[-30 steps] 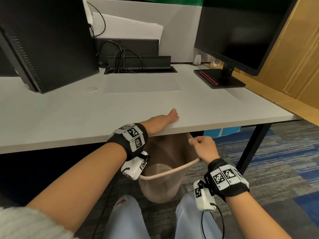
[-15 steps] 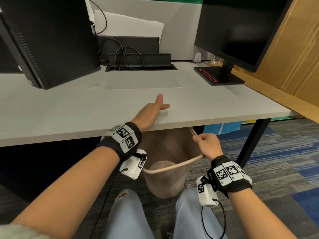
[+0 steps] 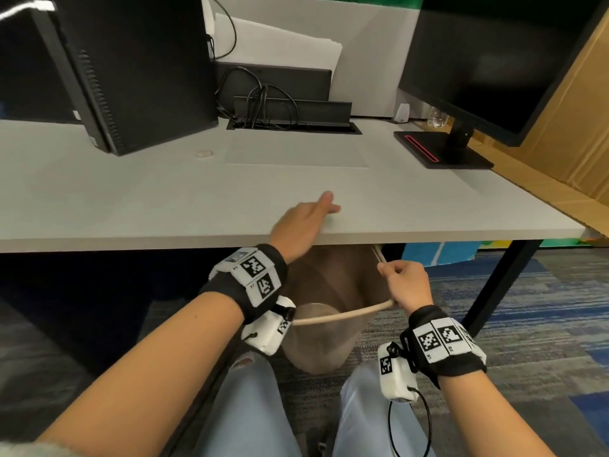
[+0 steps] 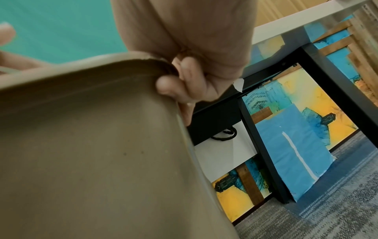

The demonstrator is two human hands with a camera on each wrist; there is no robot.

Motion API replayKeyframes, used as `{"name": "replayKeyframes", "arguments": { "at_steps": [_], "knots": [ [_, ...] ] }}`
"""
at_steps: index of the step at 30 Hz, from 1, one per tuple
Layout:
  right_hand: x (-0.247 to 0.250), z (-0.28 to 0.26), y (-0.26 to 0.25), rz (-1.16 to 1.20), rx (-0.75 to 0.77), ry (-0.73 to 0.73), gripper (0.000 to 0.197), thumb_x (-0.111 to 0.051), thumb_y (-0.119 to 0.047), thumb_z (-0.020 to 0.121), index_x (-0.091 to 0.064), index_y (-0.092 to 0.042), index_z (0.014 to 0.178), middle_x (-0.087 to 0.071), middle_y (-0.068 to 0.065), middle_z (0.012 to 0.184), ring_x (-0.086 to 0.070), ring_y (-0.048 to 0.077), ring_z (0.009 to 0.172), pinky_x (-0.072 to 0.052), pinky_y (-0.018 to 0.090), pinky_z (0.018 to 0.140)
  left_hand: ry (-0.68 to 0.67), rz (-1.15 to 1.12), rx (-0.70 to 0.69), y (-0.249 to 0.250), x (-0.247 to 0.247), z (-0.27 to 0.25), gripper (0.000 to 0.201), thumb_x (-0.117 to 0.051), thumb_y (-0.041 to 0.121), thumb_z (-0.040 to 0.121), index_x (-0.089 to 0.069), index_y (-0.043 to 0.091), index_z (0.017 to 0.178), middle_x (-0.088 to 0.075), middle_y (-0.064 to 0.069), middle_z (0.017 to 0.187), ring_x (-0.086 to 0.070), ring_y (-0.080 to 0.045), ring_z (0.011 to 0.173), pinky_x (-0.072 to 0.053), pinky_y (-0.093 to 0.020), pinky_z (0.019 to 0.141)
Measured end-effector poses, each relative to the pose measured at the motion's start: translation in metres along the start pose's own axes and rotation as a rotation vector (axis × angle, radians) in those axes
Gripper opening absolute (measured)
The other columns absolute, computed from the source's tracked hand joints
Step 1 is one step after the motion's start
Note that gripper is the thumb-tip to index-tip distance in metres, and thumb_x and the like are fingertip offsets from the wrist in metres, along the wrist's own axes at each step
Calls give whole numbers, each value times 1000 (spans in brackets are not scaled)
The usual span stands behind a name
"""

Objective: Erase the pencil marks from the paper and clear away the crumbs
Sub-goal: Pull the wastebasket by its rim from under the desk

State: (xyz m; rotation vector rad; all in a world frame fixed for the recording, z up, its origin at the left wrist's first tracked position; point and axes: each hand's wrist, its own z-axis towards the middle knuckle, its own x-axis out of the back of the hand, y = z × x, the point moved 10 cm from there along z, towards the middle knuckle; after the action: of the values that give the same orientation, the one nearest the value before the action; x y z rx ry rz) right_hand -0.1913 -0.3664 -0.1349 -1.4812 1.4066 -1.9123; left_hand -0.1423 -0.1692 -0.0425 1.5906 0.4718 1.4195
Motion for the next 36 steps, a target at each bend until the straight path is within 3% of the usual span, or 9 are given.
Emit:
{"name": "replayKeyframes", "arguments": {
  "at_steps": [4,7,10,13,15,18,22,28,36],
  "knots": [
    [-3,-1,1,-10,2,4,18,-55,-19,92,-66,-8,83,-63,10,87,-56,21,78,-48,39,75,-21,446,114,-25,8,-4,48,-15,30,104,-34,7,142,-31,-16,150,-29,-26,137,-21,-35,111],
    [-2,-2,2,-5,7,14,24,-55,-17,92,-69,2,90,-67,15,94,-58,25,84,-45,35,77,-132,287,15,-7,-30,-14,48,-17,28,104,-38,4,140,-35,-11,149,-30,-22,137,-17,-30,109],
    [0,-3,2,-1,26,31,23,-56,-17,91,-70,1,93,-69,16,99,-57,22,86,-43,28,78,-262,68,-44,10,-56,-19,52,-18,40,102,-51,16,134,-46,-3,143,-38,-17,133,-24,-22,103],
    [-1,-4,0,-24,31,24,22,-55,-17,92,-70,0,94,-68,15,97,-55,19,80,-44,25,65,-40,-65,-59,5,-14,-15,48,-23,37,103,-60,18,125,-52,-2,138,-42,-14,130,-25,-15,96],
    [-4,-4,0,-40,27,9,23,-54,-18,93,-69,0,94,-67,15,96,-54,19,76,-41,22,55,169,27,5,-19,35,-15,47,-23,34,103,-59,13,124,-56,-8,133,-48,-20,124,-30,-21,96],
    [-10,-3,-2,-58,37,4,24,-54,-18,93,-69,1,91,-68,18,98,-57,25,82,-42,26,69,323,495,229,-77,102,-16,44,-22,28,102,-45,1,128,-53,-23,123,-48,-35,114,-36,-41,95],
    [-17,-2,-4,-39,28,2,23,-56,-18,92,-69,0,89,-68,18,100,-56,22,85,-42,30,80,264,651,496,-138,135,-20,74,-7,51,95,-26,-2,143,-32,-30,142,-27,-41,132,-24,-49,110],
    [-18,-2,-2,-13,15,3,22,-55,-19,92,-69,-2,94,-68,17,102,-59,26,88,-39,26,73,119,584,352,-94,72,2,80,-10,56,96,-14,-4,147,-7,-19,156,-9,-28,145,-7,-37,119],
    [-1,-3,2,-9,21,44,23,-56,-18,91,-70,0,94,-68,18,101,-59,25,91,-44,30,80,-107,378,105,-32,-27,8,53,-11,31,102,-18,5,148,-12,-16,156,-6,-24,146,-7,-35,117]
  ]
}}
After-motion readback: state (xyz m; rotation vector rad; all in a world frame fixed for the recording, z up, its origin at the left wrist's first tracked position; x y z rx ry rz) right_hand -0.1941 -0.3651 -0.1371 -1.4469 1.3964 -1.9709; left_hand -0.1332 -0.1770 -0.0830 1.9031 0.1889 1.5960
